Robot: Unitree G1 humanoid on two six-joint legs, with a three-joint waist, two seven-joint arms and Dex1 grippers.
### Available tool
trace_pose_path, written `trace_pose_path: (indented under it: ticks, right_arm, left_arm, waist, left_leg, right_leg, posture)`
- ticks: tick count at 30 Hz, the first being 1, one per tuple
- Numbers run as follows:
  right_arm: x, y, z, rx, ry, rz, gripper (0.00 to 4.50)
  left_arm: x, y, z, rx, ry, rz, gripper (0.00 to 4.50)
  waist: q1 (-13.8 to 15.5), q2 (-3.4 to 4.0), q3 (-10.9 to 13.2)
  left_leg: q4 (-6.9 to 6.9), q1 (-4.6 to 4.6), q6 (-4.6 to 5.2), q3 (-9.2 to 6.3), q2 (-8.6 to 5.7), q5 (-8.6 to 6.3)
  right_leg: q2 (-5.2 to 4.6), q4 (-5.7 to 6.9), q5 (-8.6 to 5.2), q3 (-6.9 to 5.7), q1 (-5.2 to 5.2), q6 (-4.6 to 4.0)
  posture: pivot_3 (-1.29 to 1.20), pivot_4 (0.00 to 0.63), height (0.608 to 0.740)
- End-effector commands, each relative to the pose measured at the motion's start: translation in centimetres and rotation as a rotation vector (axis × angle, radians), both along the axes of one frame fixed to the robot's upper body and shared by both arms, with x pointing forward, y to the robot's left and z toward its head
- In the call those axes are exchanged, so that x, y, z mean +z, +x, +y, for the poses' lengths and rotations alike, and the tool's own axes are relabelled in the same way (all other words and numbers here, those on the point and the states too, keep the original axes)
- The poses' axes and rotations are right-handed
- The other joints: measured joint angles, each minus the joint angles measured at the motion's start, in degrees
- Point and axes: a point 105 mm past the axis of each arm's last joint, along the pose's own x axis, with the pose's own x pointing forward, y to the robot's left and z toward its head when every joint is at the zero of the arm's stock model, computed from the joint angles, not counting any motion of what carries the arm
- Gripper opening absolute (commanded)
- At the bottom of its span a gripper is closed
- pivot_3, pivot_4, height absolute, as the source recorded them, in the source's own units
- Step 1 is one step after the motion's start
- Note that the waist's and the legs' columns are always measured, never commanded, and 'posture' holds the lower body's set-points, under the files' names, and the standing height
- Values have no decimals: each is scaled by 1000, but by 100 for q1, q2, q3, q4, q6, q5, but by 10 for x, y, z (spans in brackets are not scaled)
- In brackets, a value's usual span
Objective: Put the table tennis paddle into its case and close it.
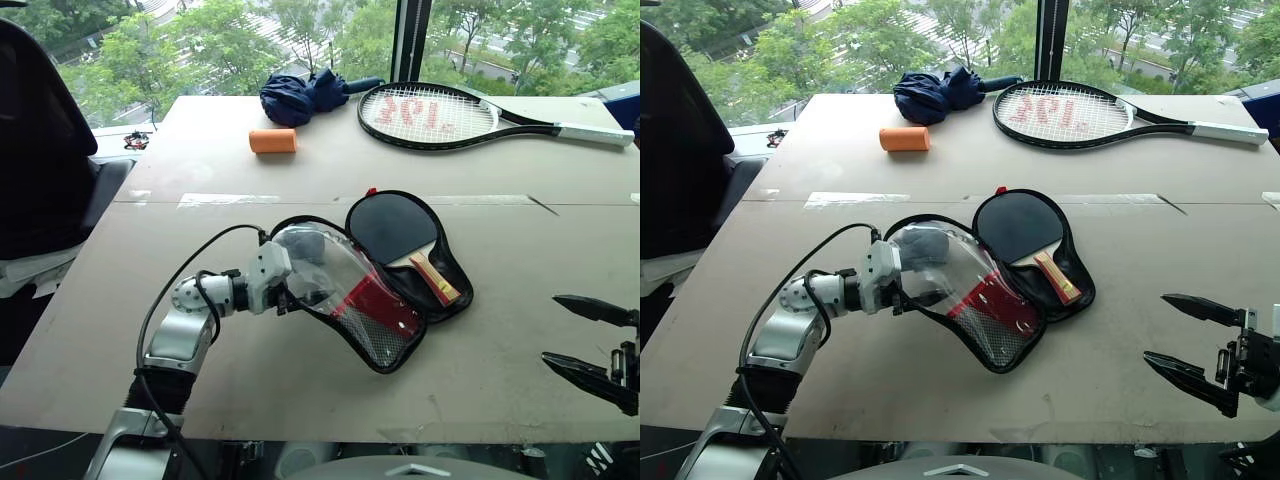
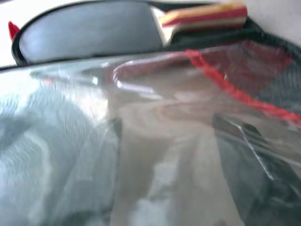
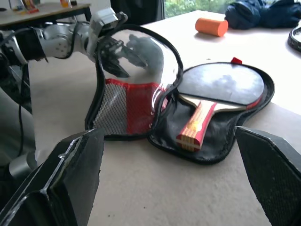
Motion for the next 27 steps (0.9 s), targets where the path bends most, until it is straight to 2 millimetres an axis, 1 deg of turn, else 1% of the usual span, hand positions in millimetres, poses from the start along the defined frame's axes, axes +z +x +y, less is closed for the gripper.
trace_pose_path:
  ticks: [1, 3, 7, 11, 14, 17, 20, 24, 27]
  right_arm:
    - [20, -4, -10, -13, -18, -76, 4453]
    - [24, -3, -18, -38, -54, -70, 4453]
    - [26, 0, -19, -32, -67, -62, 4453]
    - [25, 2, -19, -37, -75, -65, 4453]
    - [25, 3, -18, -40, -74, -67, 4453]
    - [24, 5, -18, -63, -78, -72, 4453]
    - [22, 11, -17, -96, -74, -77, 4453]
    - [16, 36, -11, -183, -62, -4, 4453]
    - [8, 61, -2, -248, -104, 30, 4453]
  left_arm:
    - [19, 10, -16, -28, -62, -29, 3056]
    - [35, 24, -32, -34, -124, -44, 3056]
    - [52, 43, -62, -60, -171, -49, 3056]
    - [56, 56, -84, -72, -163, -55, 3056]
    - [56, 67, -94, -55, -147, -68, 3056]
    - [56, 73, -96, -31, -139, -86, 3056]
    - [60, 73, -93, -19, -169, -88, 3056]
    - [77, 52, -82, -109, -211, -131, 3056]
    - [91, 35, -67, -160, -223, -144, 3056]
  waist:
    - [6, -1, 0]
    - [32, -3, 1]
    - [21, -16, 3]
    - [-14, -20, 6]
    - [-11, -22, 7]
    - [-11, -25, 9]
    - [-9, -26, 9]
    - [-49, -31, 13]
    - [-38, -28, 13]
  left_leg:
    - [0, 0, 0, 0, 0, 0]
    - [3, -2, 0, -1, -1, 0]
    - [13, -7, -14, -4, -2, 9]
    - [13, -11, -17, -3, -2, 11]
    - [13, -12, -18, -3, -1, 12]
    - [13, -13, -17, -3, -1, 11]
    - [13, -14, -19, -3, -1, 12]
    - [13, -14, -22, -3, 1, 14]
    - [13, -19, -24, -3, 1, 15]
  right_leg:
    - [0, 0, 0, -1, 0, 0]
    - [0, 0, 0, -2, 0, 1]
    - [1, 2, 1, -8, 1, 2]
    - [4, 1, 1, -6, -2, 3]
    - [7, 2, 1, -4, -5, 3]
    - [7, 3, 1, -2, -5, 3]
    - [6, 3, 1, -3, -7, 3]
    - [7, 4, 1, 3, -10, 3]
    - [7, 11, 1, 5, -20, 3]
  posture:
    - [0, 150, 723]
    - [0, 150, 723]
    - [0, 150, 723]
    - [0, 150, 723]
    - [0, 150, 723]
    - [0, 150, 723]
    - [0, 150, 723]
    - [0, 150, 723]
    - [0, 150, 723]
